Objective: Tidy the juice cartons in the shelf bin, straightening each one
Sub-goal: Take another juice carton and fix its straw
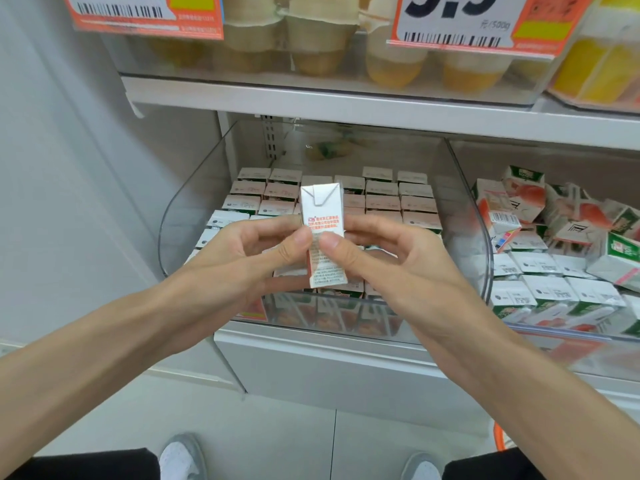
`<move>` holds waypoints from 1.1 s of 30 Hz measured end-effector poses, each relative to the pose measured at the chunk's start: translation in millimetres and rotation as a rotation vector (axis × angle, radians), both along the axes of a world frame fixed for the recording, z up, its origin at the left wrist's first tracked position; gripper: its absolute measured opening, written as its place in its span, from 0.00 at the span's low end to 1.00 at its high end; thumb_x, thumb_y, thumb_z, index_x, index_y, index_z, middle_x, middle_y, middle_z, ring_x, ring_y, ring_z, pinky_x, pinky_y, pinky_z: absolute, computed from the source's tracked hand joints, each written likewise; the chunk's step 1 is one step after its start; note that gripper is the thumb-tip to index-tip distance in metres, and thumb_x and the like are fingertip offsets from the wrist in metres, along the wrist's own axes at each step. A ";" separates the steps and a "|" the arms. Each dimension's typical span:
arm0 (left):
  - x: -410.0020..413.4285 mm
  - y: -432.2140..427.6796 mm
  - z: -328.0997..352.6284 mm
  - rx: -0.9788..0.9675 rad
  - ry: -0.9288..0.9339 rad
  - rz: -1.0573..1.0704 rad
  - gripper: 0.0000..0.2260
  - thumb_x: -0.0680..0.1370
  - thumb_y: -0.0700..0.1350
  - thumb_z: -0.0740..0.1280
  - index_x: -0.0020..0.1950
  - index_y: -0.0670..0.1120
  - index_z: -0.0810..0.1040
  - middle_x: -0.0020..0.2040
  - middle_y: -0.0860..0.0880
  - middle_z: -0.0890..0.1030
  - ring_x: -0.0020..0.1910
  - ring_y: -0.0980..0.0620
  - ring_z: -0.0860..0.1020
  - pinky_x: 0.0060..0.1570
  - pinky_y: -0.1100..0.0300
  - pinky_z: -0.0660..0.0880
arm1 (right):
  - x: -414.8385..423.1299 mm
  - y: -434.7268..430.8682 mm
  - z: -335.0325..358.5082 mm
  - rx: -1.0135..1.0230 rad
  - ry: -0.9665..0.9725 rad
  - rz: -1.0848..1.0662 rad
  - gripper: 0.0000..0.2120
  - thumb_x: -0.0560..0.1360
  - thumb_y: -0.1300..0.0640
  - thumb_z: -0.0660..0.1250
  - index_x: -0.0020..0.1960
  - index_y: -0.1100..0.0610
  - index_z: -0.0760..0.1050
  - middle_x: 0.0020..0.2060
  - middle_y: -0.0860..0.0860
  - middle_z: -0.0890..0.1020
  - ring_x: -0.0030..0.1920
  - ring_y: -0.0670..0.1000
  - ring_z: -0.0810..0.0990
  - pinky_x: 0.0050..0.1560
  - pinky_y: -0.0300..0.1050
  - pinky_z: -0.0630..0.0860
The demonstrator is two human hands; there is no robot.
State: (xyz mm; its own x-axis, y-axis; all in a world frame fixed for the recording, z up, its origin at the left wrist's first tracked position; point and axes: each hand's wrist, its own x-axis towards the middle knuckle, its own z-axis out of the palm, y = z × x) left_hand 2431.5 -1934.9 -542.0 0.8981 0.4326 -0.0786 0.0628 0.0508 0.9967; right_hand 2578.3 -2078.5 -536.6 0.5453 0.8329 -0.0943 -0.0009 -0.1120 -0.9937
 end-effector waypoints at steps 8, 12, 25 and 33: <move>1.1 0.7 1.8 -0.136 0.009 0.130 0.17 0.80 0.43 0.69 0.68 0.43 0.79 0.59 0.40 0.87 0.57 0.41 0.87 0.59 0.51 0.83 | 2.2 1.8 -4.0 0.055 -0.022 -0.124 0.18 0.66 0.44 0.80 0.52 0.51 0.85 0.49 0.51 0.88 0.52 0.51 0.87 0.49 0.36 0.81; 3.2 -0.1 3.7 -0.137 0.013 0.209 0.17 0.79 0.44 0.71 0.67 0.43 0.80 0.56 0.42 0.88 0.50 0.47 0.88 0.53 0.54 0.85 | 0.4 1.5 1.5 0.068 -0.083 -0.117 0.17 0.66 0.45 0.81 0.51 0.52 0.84 0.46 0.51 0.88 0.49 0.50 0.87 0.53 0.40 0.84; 0.2 3.2 4.1 -0.049 -0.025 0.127 0.18 0.83 0.48 0.65 0.73 0.49 0.76 0.63 0.46 0.86 0.60 0.48 0.85 0.59 0.53 0.83 | 5.0 -1.0 3.9 0.109 -0.015 -0.082 0.07 0.80 0.56 0.72 0.56 0.57 0.85 0.48 0.50 0.90 0.52 0.48 0.89 0.59 0.39 0.82; 0.4 -1.3 5.4 0.003 -0.023 0.010 0.18 0.86 0.50 0.60 0.72 0.48 0.79 0.67 0.50 0.84 0.68 0.49 0.81 0.69 0.56 0.77 | 3.4 -1.0 4.2 -0.003 -0.169 0.004 0.21 0.64 0.38 0.79 0.54 0.45 0.86 0.55 0.42 0.87 0.57 0.47 0.84 0.58 0.46 0.80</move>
State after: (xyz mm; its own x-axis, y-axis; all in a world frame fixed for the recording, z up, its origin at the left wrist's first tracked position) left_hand 2431.9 -1936.2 -536.6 0.8953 0.4419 -0.0570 0.0396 0.0485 0.9980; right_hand 2581.7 -2079.4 -532.4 0.5503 0.8350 -0.0045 0.1665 -0.1150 -0.9793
